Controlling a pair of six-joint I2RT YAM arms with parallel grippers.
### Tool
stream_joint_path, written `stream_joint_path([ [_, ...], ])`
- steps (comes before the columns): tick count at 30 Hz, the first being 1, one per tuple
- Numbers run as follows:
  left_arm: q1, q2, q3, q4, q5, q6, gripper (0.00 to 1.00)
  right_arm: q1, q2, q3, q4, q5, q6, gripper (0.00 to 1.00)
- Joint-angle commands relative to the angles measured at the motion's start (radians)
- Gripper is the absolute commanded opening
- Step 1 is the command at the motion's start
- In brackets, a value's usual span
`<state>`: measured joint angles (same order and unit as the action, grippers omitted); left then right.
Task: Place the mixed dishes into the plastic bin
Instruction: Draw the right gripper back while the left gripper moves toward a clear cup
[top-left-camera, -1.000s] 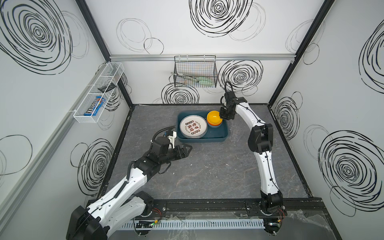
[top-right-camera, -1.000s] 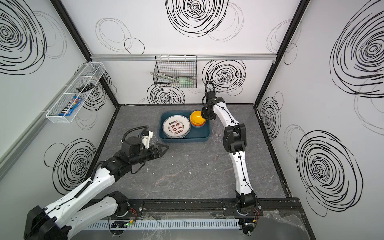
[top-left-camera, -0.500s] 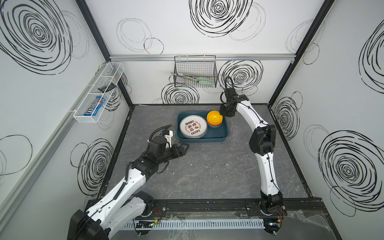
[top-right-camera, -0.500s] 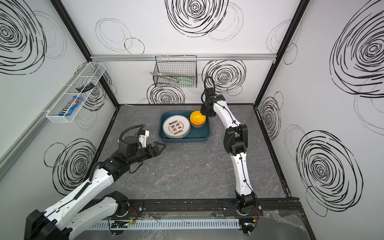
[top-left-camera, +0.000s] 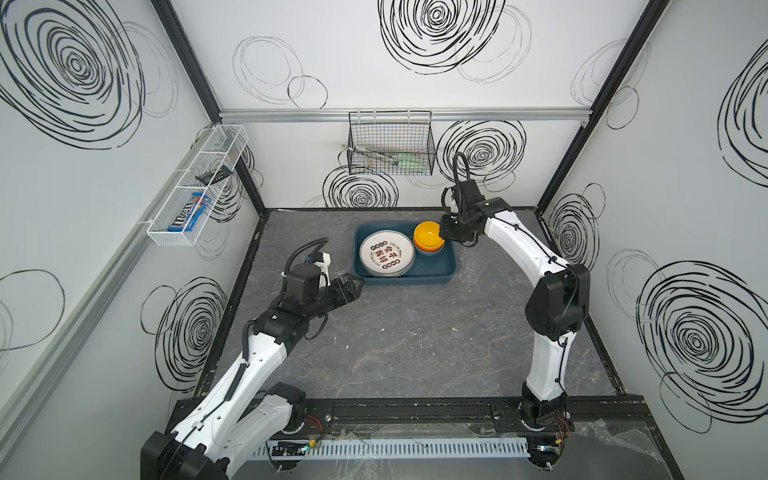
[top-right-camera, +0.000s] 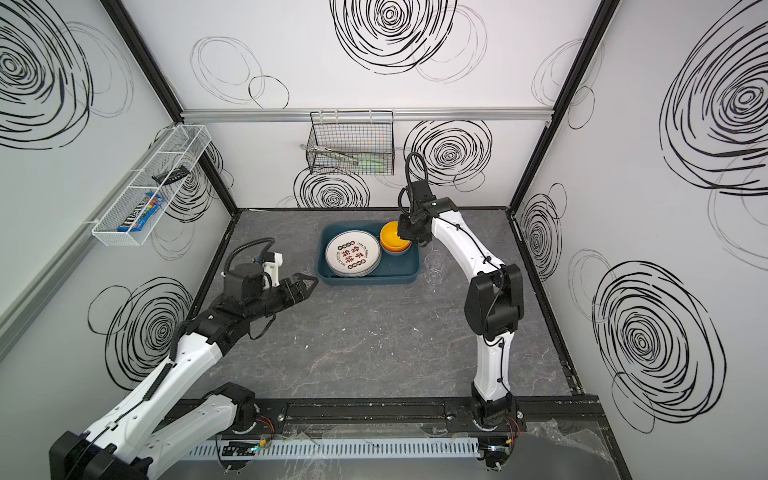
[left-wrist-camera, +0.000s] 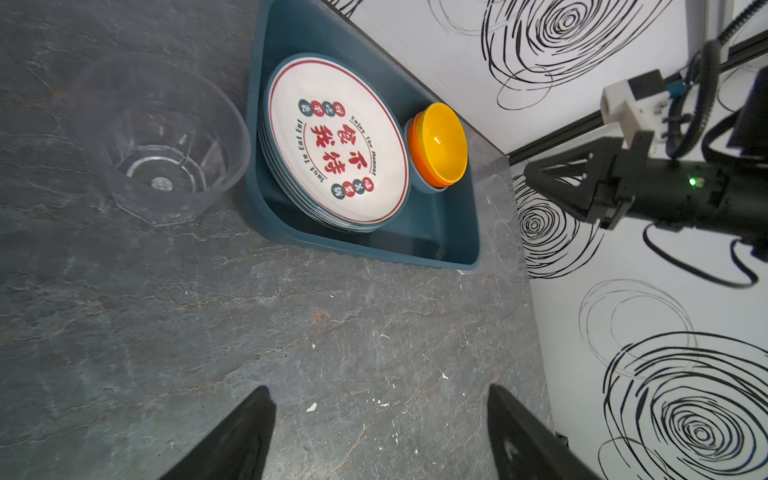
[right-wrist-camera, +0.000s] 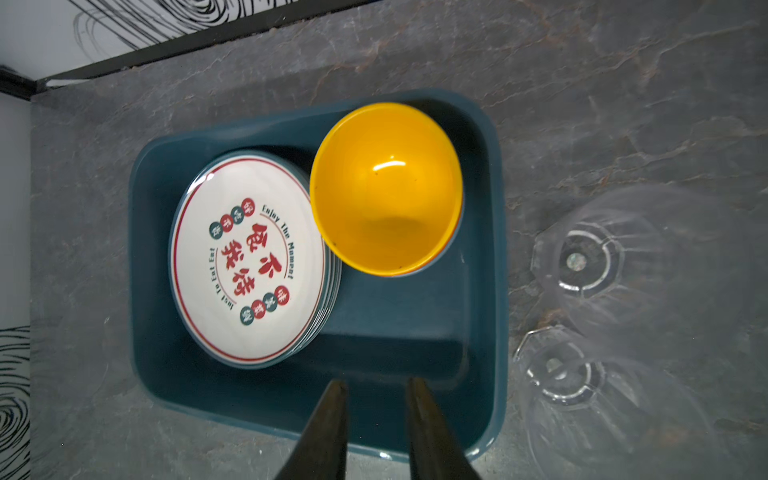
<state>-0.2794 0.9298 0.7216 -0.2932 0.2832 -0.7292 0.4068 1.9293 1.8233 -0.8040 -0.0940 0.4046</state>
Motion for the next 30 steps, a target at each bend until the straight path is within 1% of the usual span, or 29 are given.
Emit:
stream_joint_path([
  [1,0.040,0.028,0.048,-0.003,-0.015,0.031,0.84,0.021,-0.119,-0.133,0.118,-0.065,-0.015,0.29],
  [2,0.052,0.041,0.056,-0.004,-0.017,0.036,0.83,0.029,-0.156,-0.189,0.153,-0.090,-0.023,0.29],
  [6,0.088,0.098,0.096,-0.033,-0.061,0.056,0.82,0.065,-0.283,-0.383,0.267,-0.131,-0.037,0.30],
  [12,0.134,0.176,0.132,-0.029,-0.108,0.045,0.80,0.118,-0.441,-0.592,0.388,-0.170,-0.060,0.32],
  [15,0.151,0.223,0.145,-0.023,-0.136,0.038,0.78,0.139,-0.498,-0.662,0.423,-0.200,-0.062,0.32],
  [18,0.169,0.265,0.151,-0.005,-0.143,0.021,0.74,0.169,-0.533,-0.703,0.427,-0.197,-0.068,0.32],
  [22,0.176,0.325,0.172,0.008,-0.191,0.013,0.71,0.198,-0.569,-0.749,0.426,-0.186,-0.069,0.32],
  [27,0.187,0.409,0.217,0.021,-0.217,0.007,0.66,0.208,-0.617,-0.811,0.435,-0.178,-0.069,0.32],
  [30,0.193,0.456,0.246,0.020,-0.219,0.007,0.65,0.209,-0.631,-0.832,0.432,-0.172,-0.066,0.32],
])
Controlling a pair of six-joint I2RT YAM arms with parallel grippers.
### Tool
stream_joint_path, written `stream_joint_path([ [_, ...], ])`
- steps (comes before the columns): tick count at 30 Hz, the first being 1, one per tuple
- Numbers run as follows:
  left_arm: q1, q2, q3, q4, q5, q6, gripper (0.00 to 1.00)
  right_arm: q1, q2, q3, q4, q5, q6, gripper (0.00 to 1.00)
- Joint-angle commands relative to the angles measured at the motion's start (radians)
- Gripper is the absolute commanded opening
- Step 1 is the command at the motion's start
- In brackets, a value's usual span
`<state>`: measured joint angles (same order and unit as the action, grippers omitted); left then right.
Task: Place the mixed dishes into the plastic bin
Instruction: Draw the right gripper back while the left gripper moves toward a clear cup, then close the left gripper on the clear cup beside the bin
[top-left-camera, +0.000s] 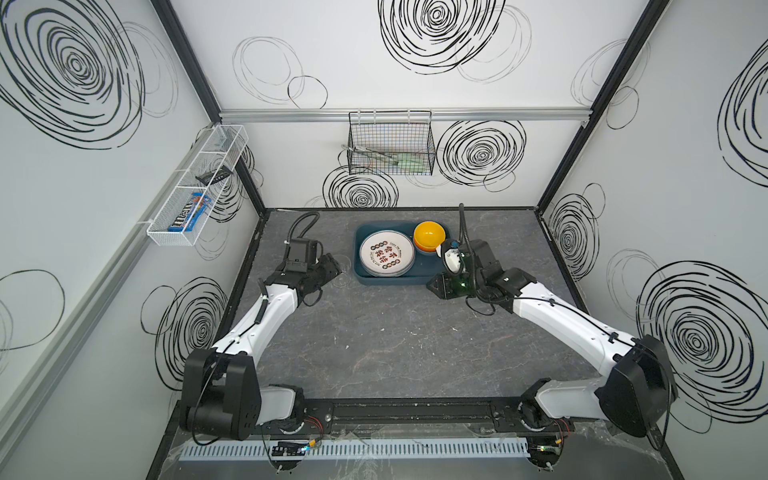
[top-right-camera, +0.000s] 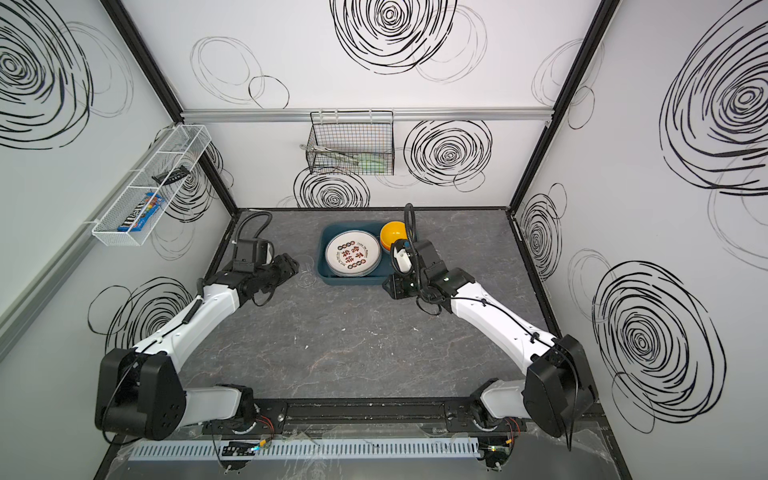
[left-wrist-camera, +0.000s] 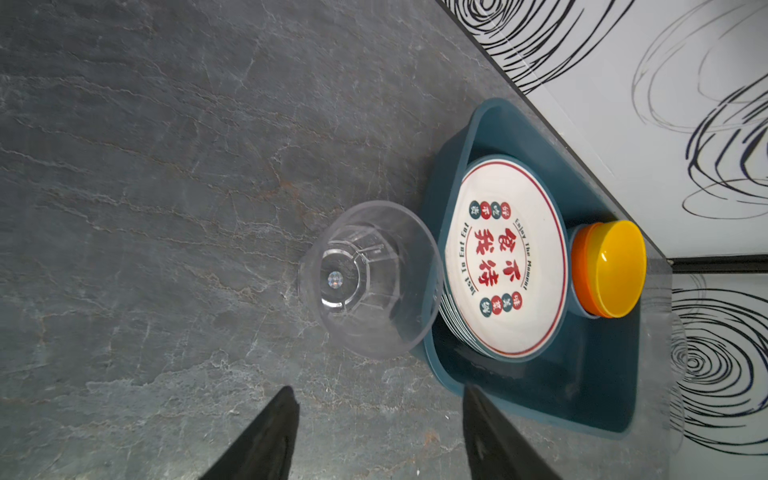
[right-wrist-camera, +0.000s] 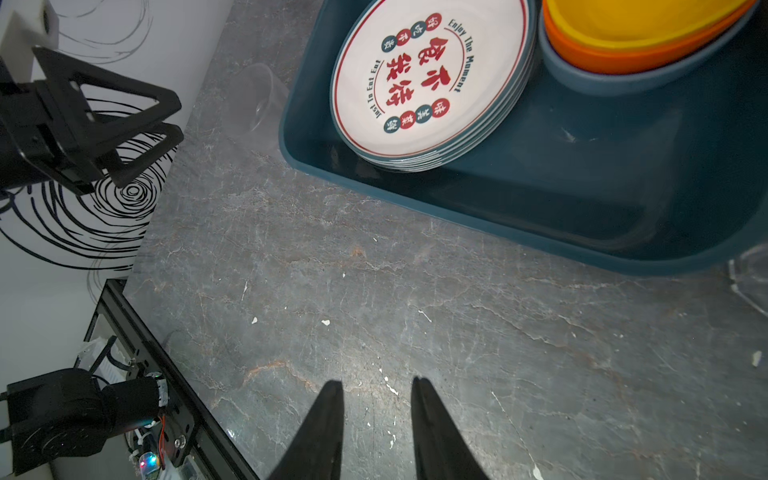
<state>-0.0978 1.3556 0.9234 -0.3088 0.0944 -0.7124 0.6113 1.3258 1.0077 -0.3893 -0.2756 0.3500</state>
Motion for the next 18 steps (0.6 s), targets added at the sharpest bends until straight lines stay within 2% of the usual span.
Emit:
stream_joint_path([
  [1,0.013,0.044,0.054,0.033,-0.036,-0.010,0.65,0.004,-0.031,-0.022,0.016,0.012,-0.010,0.32],
  [8,0.013,0.131,0.098,0.009,-0.094,0.007,0.59,0.005,-0.046,-0.045,0.022,0.019,-0.002,0.32],
  [18,0.014,0.214,0.107,0.026,-0.100,0.014,0.45,0.005,-0.048,-0.068,0.027,0.033,0.003,0.32],
])
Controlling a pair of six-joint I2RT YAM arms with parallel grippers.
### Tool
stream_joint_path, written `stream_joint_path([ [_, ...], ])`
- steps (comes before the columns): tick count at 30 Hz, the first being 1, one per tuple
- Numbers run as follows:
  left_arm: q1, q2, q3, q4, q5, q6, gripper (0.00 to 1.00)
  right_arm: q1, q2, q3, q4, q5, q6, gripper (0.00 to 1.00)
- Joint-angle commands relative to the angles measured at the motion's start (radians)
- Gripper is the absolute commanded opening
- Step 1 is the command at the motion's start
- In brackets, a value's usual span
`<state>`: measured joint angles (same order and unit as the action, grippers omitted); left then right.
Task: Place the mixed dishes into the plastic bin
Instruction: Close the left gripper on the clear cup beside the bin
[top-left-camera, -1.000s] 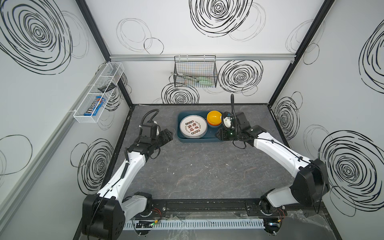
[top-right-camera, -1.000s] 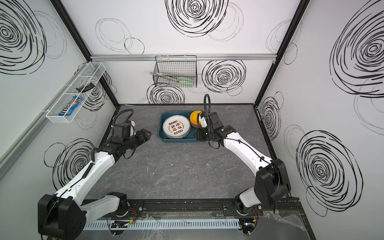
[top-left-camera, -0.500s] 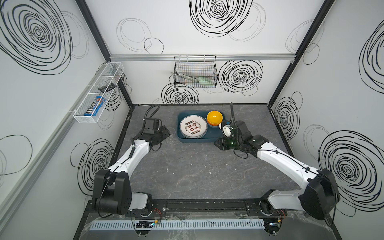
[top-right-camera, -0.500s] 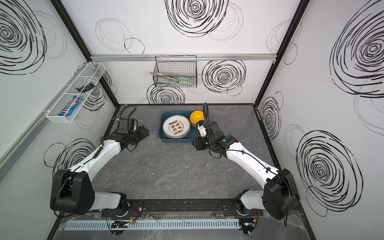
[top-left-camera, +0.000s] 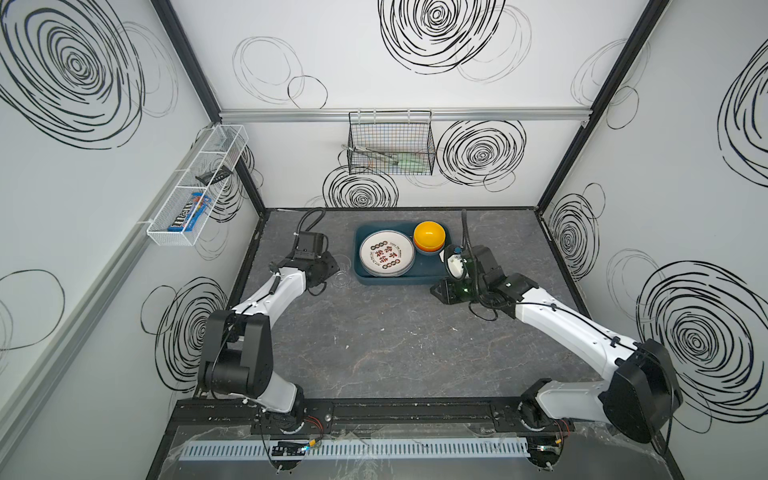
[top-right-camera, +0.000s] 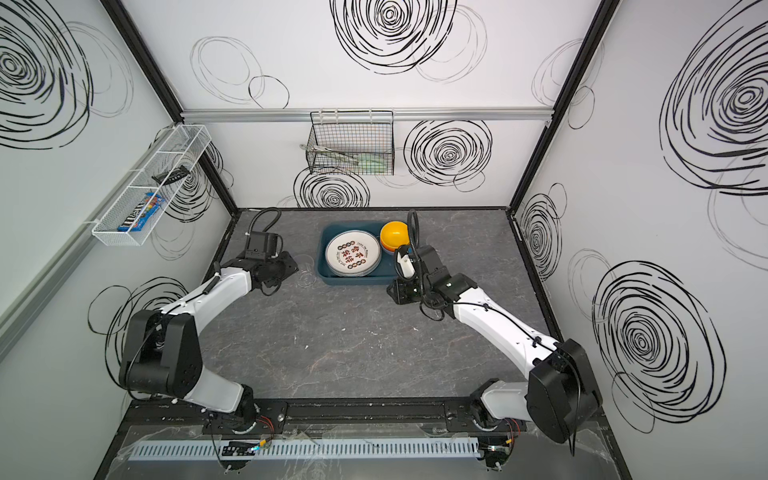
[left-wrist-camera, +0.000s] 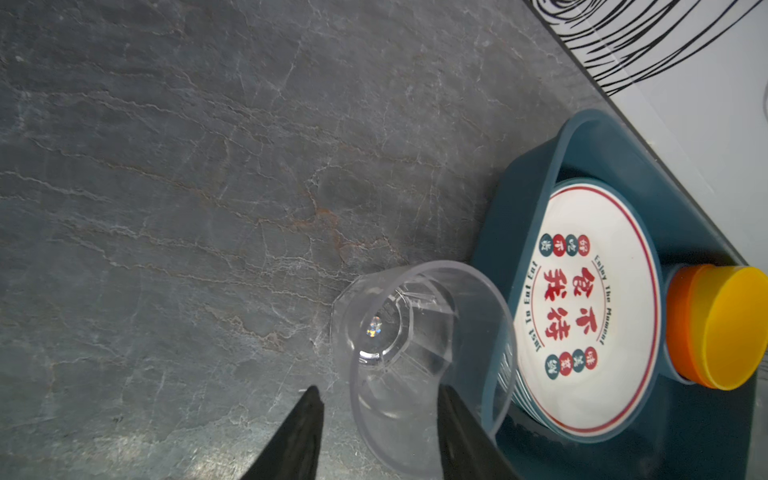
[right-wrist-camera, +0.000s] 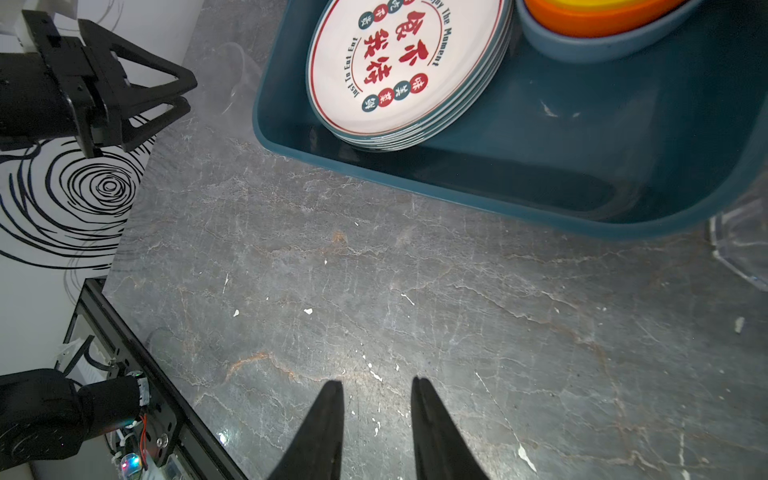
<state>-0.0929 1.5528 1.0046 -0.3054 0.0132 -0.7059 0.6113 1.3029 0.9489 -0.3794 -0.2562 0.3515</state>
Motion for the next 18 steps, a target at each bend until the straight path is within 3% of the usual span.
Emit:
stream_joint_path([
  [1,0.009,0.022,0.029,0.022,-0.018,0.008,0.45,0.004,-0.025,-0.010,0.016,0.016,0.001,0.32],
  [10,0.012,0.052,0.031,0.028,-0.004,0.014,0.26,0.002,-0.021,-0.011,0.022,0.020,0.006,0.32],
  [18,0.036,0.037,-0.003,0.029,0.018,0.017,0.16,0.002,-0.021,-0.014,0.028,0.027,0.012,0.32],
])
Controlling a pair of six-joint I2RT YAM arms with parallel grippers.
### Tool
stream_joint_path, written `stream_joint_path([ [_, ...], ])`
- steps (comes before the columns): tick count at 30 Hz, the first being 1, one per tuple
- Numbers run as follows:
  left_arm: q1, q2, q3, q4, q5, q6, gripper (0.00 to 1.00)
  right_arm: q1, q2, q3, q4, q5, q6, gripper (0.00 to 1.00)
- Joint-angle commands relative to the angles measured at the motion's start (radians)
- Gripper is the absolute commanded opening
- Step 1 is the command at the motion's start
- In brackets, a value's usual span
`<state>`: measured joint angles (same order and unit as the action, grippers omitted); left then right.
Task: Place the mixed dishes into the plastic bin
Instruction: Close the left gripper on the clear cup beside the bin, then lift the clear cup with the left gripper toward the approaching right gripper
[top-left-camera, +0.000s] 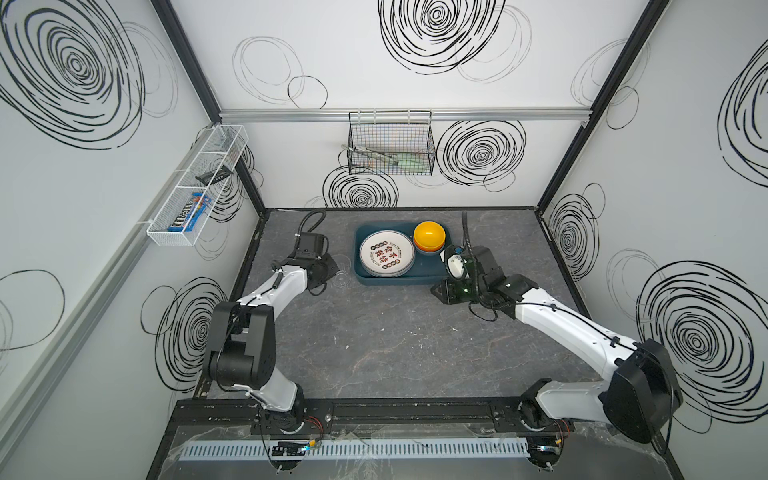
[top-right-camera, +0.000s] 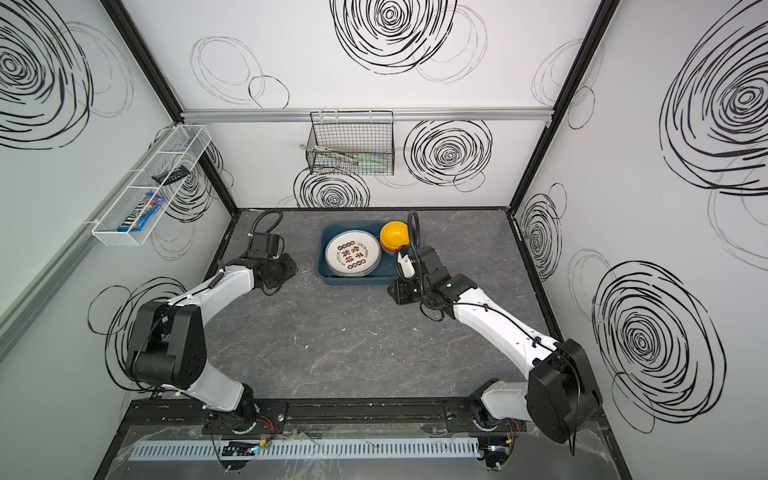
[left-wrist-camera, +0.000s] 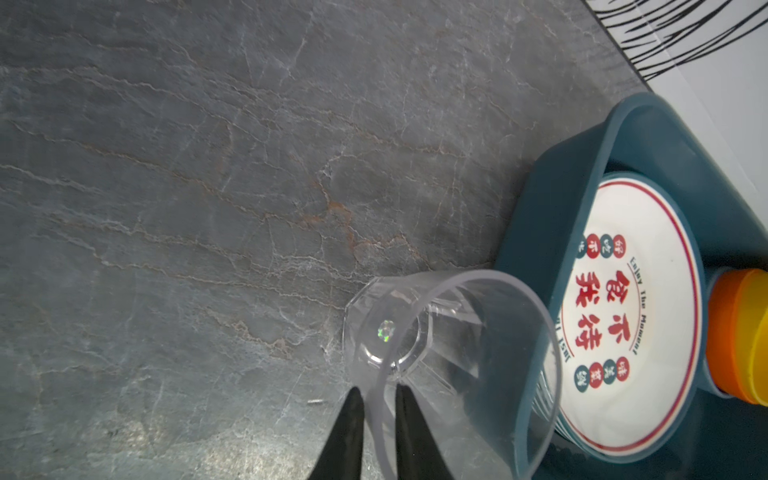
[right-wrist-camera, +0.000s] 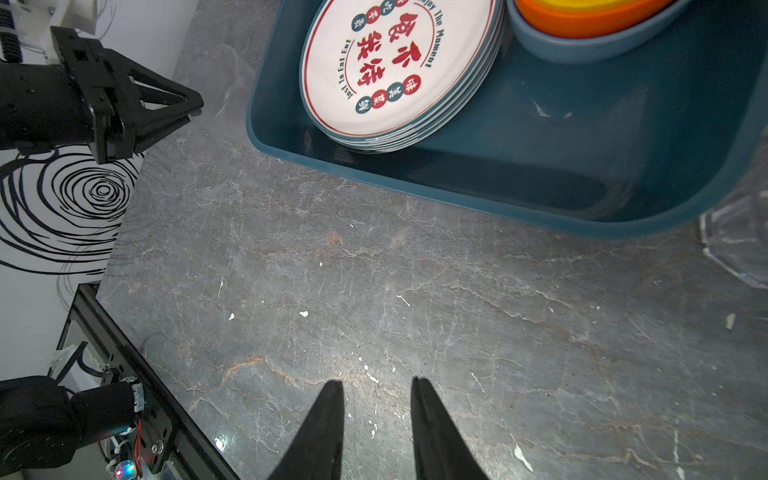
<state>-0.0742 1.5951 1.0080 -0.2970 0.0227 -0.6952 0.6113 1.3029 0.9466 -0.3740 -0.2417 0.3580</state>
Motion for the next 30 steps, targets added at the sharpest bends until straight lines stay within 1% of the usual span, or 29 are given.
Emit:
stream_joint_path([
  [1,0.024,-0.013,-0.012,0.021,0.012,0.008,0.15,0.002,-0.022,-0.014,0.023,0.013,0.005,0.32],
  [2,0.029,-0.019,-0.015,0.021,0.016,0.008,0.13,0.002,-0.021,-0.014,0.023,0.013,0.006,0.32],
  [5,0.038,-0.038,-0.023,0.016,0.019,0.015,0.09,0.003,-0.016,-0.014,0.025,0.015,0.006,0.32],
  [7,0.043,-0.052,-0.028,0.016,0.028,0.021,0.05,0.002,-0.011,-0.011,0.024,0.014,0.009,0.32],
  [8,0.045,-0.060,-0.028,0.014,0.030,0.024,0.04,0.002,-0.011,-0.009,0.024,0.012,0.010,0.32],
  [9,0.046,-0.067,-0.027,0.011,0.031,0.026,0.01,0.002,-0.010,-0.008,0.024,0.011,0.012,0.32],
  [10,0.047,-0.077,-0.030,0.008,0.035,0.030,0.00,0.003,-0.010,-0.004,0.025,0.012,0.013,0.32],
  [16,0.045,-0.150,-0.029,-0.010,0.052,0.055,0.00,0.005,0.001,0.028,0.015,0.016,0.019,0.32],
  [22,0.023,-0.224,-0.013,-0.048,0.072,0.091,0.00,0.004,0.025,0.075,-0.001,0.019,0.030,0.33],
  [26,-0.023,-0.262,-0.005,-0.078,0.093,0.121,0.00,0.004,0.050,0.121,-0.026,-0.013,0.026,0.34],
  [30,-0.092,-0.294,-0.012,-0.098,0.076,0.137,0.00,0.004,0.067,0.174,-0.061,-0.009,0.027,0.36],
])
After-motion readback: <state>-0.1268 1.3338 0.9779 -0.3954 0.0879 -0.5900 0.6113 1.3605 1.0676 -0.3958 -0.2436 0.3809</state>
